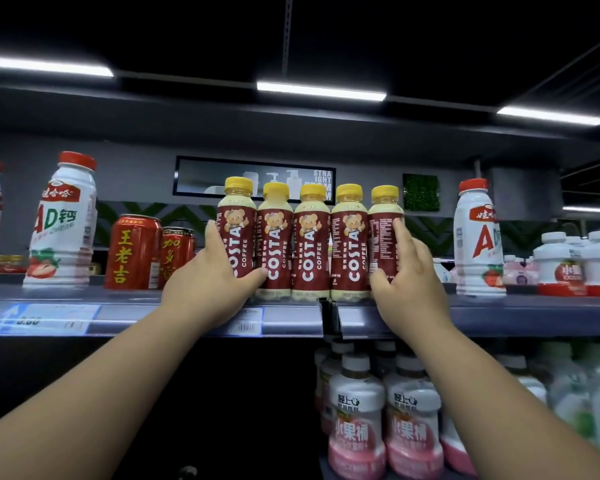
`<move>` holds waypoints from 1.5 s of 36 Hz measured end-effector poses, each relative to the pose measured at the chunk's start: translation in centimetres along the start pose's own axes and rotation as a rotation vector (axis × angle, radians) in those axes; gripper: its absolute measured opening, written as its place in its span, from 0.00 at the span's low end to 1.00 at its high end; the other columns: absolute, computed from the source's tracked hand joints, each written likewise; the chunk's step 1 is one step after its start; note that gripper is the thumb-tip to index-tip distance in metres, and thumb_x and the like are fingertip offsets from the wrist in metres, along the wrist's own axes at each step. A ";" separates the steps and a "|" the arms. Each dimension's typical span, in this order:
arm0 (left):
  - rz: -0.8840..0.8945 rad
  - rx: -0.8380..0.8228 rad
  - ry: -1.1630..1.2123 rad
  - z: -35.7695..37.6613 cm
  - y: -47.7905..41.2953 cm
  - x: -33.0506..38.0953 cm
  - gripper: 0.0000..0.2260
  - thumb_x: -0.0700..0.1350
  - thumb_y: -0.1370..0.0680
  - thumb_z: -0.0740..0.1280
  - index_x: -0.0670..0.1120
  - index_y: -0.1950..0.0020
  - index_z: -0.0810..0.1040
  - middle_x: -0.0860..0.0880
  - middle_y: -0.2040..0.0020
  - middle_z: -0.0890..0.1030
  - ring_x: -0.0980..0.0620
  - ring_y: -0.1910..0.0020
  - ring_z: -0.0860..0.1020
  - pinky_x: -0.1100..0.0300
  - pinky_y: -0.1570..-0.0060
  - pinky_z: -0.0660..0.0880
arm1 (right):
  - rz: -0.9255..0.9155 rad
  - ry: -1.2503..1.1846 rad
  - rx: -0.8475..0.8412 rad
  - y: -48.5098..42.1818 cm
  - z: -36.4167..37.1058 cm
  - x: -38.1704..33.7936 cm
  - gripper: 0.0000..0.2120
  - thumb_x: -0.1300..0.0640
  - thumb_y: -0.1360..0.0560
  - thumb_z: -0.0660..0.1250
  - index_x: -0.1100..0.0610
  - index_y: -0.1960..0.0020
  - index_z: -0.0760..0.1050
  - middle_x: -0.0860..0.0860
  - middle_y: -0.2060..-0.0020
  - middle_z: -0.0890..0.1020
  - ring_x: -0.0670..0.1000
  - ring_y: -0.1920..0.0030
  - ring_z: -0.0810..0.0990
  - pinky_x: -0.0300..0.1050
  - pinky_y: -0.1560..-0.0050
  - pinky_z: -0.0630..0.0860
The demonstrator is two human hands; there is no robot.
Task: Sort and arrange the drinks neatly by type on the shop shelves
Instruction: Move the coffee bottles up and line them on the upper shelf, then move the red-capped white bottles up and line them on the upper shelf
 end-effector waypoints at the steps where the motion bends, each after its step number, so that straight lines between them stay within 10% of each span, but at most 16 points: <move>1: 0.009 0.008 -0.041 0.0 0.2 0.1 0.50 0.70 0.27 0.64 0.51 0.21 0.36 0.47 0.27 0.70 0.44 0.39 0.77 0.49 0.51 0.76 | -0.001 0.009 0.002 0.0 0.0 0.0 0.36 0.51 0.20 0.61 0.42 0.18 0.45 0.49 0.24 0.61 0.54 0.31 0.69 0.53 0.41 0.75; 14: 0.072 0.032 -0.122 -0.5 1.2 0.1 0.49 0.69 0.25 0.62 0.50 0.21 0.31 0.45 0.24 0.66 0.45 0.34 0.74 0.48 0.45 0.77 | 0.002 -0.055 -0.043 0.6 -0.3 -0.4 0.37 0.49 0.21 0.62 0.39 0.20 0.44 0.51 0.25 0.63 0.56 0.35 0.73 0.61 0.36 0.74; 23: 0.284 0.066 -0.328 -5.8 5.5 -5.0 0.30 0.63 0.22 0.61 0.53 0.23 0.63 0.52 0.30 0.71 0.50 0.34 0.71 0.54 0.38 0.69 | -0.173 -0.015 0.066 4.4 0.3 -4.6 0.34 0.48 0.28 0.63 0.53 0.23 0.62 0.59 0.26 0.64 0.60 0.26 0.59 0.65 0.27 0.58; 29: 0.113 0.182 -0.209 -11.0 6.3 -9.6 0.22 0.55 0.24 0.67 0.49 0.32 0.72 0.47 0.38 0.76 0.44 0.40 0.75 0.51 0.42 0.72 | -0.552 -0.196 -0.197 11.7 5.4 -15.7 0.32 0.45 0.27 0.61 0.50 0.24 0.67 0.55 0.27 0.69 0.55 0.26 0.63 0.51 0.27 0.61; 33: 0.016 0.207 -0.126 -13.9 6.3 -13.5 0.22 0.53 0.24 0.68 0.51 0.31 0.71 0.49 0.37 0.75 0.46 0.39 0.75 0.51 0.42 0.73 | -0.485 -0.367 -0.348 12.6 7.5 -21.5 0.31 0.45 0.23 0.63 0.43 0.21 0.60 0.40 0.27 0.63 0.38 0.27 0.56 0.33 0.31 0.53; 42: -0.037 0.172 -0.190 -18.1 4.9 -21.2 0.23 0.53 0.23 0.67 0.51 0.30 0.68 0.48 0.35 0.73 0.46 0.40 0.74 0.48 0.43 0.74 | -0.339 -0.493 -0.413 10.8 12.9 -30.0 0.31 0.51 0.22 0.67 0.44 0.22 0.61 0.41 0.29 0.66 0.44 0.33 0.68 0.47 0.32 0.70; 54: -0.036 0.113 -0.143 -19.7 -1.0 -28.8 0.33 0.55 0.26 0.69 0.53 0.25 0.59 0.46 0.34 0.72 0.42 0.40 0.75 0.44 0.42 0.76 | -0.179 -0.410 -0.367 7.8 19.0 -35.3 0.34 0.51 0.23 0.69 0.45 0.22 0.57 0.46 0.34 0.69 0.48 0.39 0.71 0.46 0.44 0.70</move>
Point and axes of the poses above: each hand's wrist, its own y-axis away from the middle knuckle, its own z-axis out of the palm, x = y × z, the point moved 6 cm from there along -y, towards the middle knuckle
